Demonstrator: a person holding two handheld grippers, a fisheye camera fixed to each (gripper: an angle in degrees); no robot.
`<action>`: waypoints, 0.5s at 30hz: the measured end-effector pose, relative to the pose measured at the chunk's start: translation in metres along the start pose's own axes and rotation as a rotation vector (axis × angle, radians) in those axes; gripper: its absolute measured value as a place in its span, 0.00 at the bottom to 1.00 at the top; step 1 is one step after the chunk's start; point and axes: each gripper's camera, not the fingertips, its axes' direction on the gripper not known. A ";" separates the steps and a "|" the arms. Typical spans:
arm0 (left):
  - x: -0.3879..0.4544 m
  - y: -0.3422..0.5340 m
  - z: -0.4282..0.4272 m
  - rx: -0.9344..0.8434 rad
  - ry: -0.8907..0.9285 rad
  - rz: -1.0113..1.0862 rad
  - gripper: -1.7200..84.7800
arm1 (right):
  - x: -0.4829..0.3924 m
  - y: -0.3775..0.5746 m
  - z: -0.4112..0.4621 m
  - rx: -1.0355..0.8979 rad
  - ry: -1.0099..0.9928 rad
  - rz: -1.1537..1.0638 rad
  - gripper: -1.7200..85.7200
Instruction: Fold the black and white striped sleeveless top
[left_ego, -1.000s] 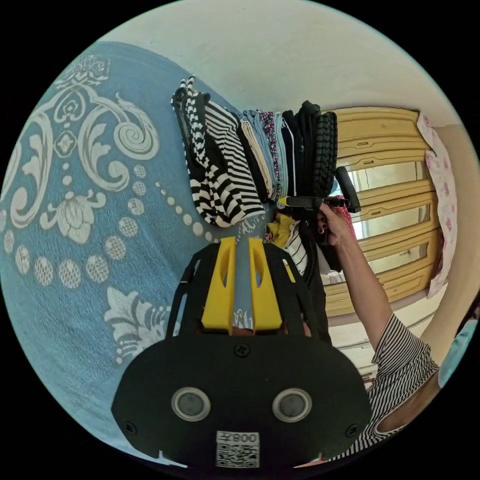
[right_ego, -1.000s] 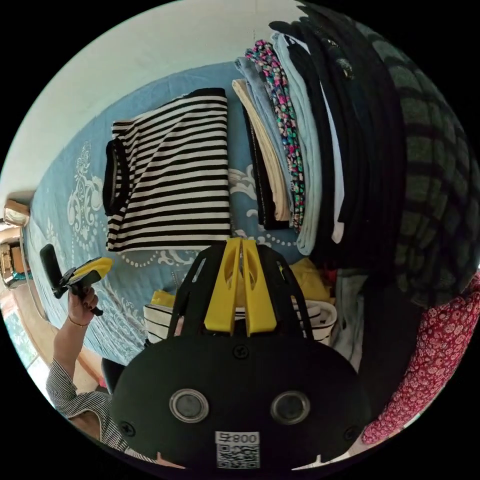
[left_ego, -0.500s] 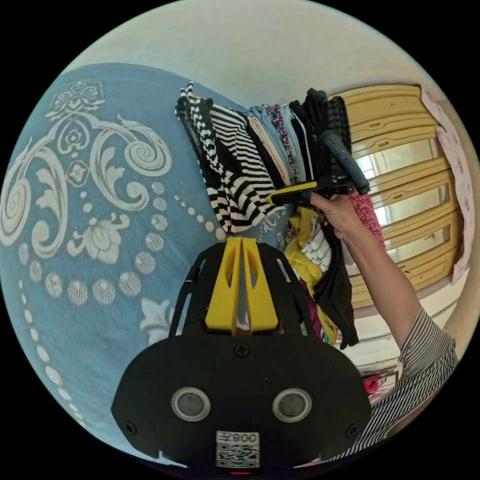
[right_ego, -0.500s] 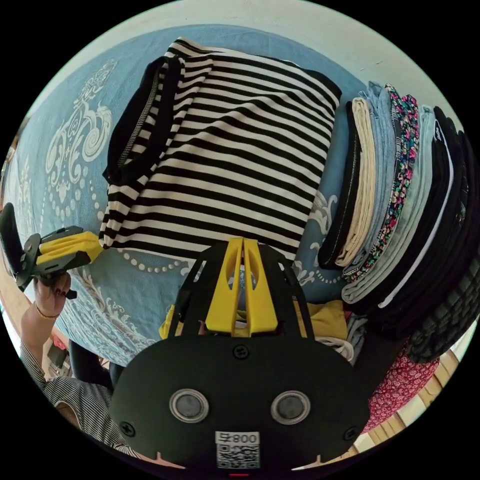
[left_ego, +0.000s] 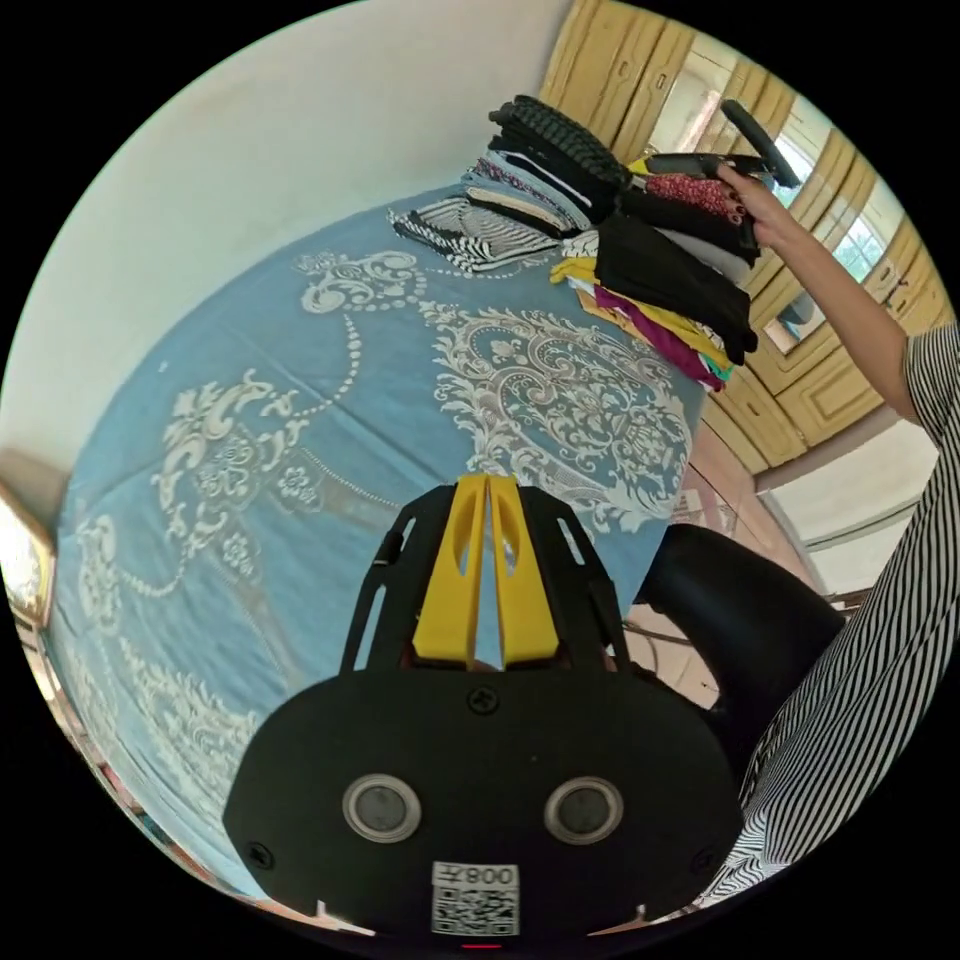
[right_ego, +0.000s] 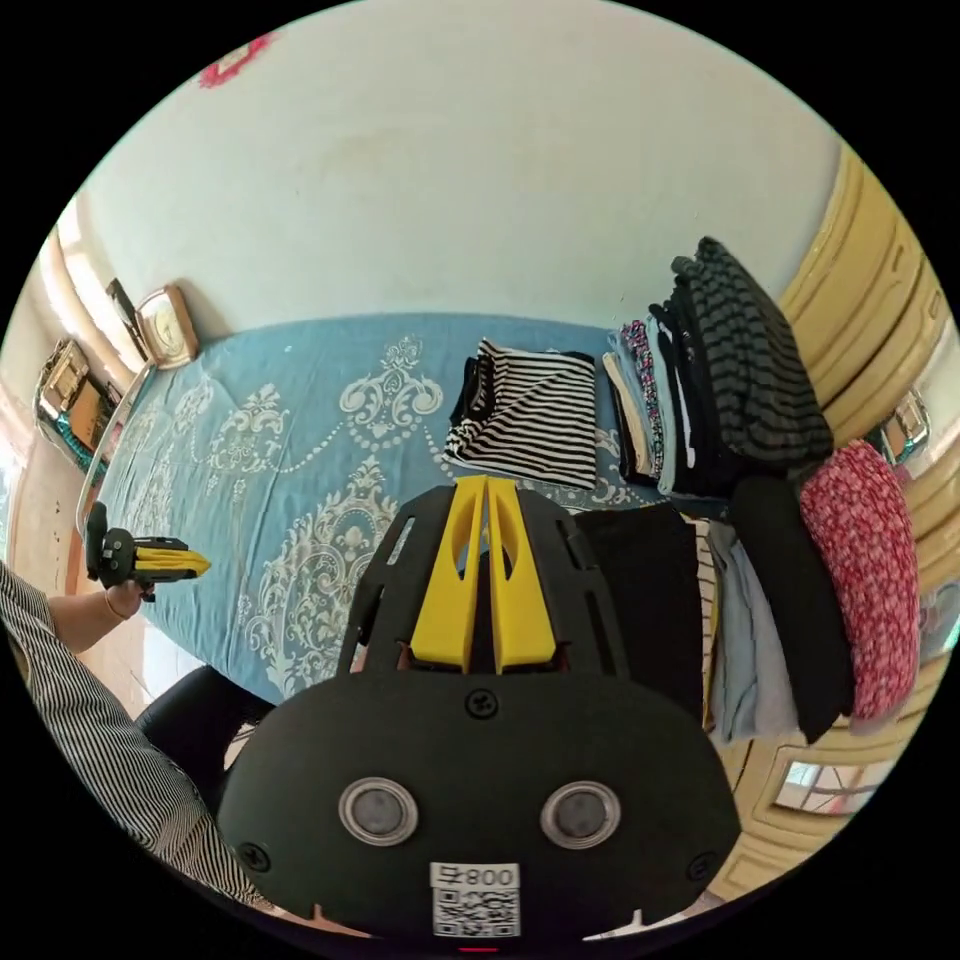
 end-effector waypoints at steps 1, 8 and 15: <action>0.015 0.021 -0.026 0.051 -0.039 -0.013 0.02 | -0.015 0.025 -0.038 0.058 0.017 0.008 0.02; 0.100 0.142 -0.195 0.403 -0.178 -0.111 0.03 | -0.075 0.136 -0.258 0.344 0.347 0.164 0.02; 0.143 0.214 -0.259 0.623 0.211 -0.045 0.08 | -0.074 0.192 -0.393 0.609 0.330 0.211 0.02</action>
